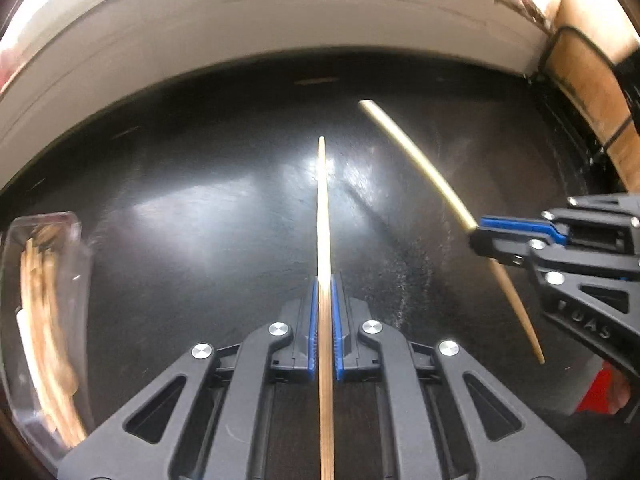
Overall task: Organize utensils
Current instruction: 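Grasp one chopstick with the left tool while the right tool grasps the other, then carry both held chopsticks over the clear tray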
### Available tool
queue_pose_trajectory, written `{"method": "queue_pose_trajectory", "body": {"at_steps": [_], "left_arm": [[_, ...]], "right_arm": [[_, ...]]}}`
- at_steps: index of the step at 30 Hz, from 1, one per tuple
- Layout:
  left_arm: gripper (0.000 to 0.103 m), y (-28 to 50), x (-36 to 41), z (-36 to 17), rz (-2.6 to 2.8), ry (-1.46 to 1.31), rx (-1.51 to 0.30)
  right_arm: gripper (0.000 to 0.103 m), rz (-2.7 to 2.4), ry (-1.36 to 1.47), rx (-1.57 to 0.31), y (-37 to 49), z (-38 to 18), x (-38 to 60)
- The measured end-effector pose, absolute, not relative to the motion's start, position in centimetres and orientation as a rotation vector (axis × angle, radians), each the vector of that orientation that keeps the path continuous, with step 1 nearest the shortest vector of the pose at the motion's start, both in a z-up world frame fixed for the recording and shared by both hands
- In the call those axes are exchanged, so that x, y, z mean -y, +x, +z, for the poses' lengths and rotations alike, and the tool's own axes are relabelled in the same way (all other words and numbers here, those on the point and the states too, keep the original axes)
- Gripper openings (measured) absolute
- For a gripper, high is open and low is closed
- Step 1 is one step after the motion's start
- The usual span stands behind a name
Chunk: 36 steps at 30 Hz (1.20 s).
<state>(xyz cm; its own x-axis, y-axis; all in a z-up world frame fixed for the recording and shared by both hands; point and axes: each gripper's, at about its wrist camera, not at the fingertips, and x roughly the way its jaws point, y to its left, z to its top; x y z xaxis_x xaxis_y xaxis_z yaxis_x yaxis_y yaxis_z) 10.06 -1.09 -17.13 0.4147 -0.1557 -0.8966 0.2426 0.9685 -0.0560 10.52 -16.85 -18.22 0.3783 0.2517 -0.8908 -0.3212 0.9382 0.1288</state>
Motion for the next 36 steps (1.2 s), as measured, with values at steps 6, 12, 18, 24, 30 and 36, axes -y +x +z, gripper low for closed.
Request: {"method": "queue_pose_trajectory", "body": {"at_steps": [6,12,18,24,30,36], "left_arm": [[0.006,8.1,-0.1,-11.8,-0.183,0.046,-1.096],[0.006,5.7,-2.6,-8.5,-0.153,-0.013,-1.091],[0.006,3.5,-6.9,-6.1,-0.1,-0.056,-1.067],[0.006,2.0,-13.8,-4.8,-0.025,-0.109,-1.05],[0.006,1.2,-20.4,-4.5,0.044,-0.15,-1.046],[0.006,1.0,-26.4,-5.1,0.09,-0.18,-1.052]], "right_arm": [[0.008,0.358,-0.022,-1.073,8.0,-13.9,19.7],[0.008,0.364,0.03,-1.056,5.5,-11.0,20.7],[0.008,0.44,0.047,-1.04,4.1,-8.9,16.8],[0.008,0.562,0.09,-1.045,4.3,-6.6,9.0],[0.008,0.665,0.088,-1.053,5.1,-5.2,0.9],[0.008,0.724,0.121,-1.08,5.7,-5.1,-6.3]]}}
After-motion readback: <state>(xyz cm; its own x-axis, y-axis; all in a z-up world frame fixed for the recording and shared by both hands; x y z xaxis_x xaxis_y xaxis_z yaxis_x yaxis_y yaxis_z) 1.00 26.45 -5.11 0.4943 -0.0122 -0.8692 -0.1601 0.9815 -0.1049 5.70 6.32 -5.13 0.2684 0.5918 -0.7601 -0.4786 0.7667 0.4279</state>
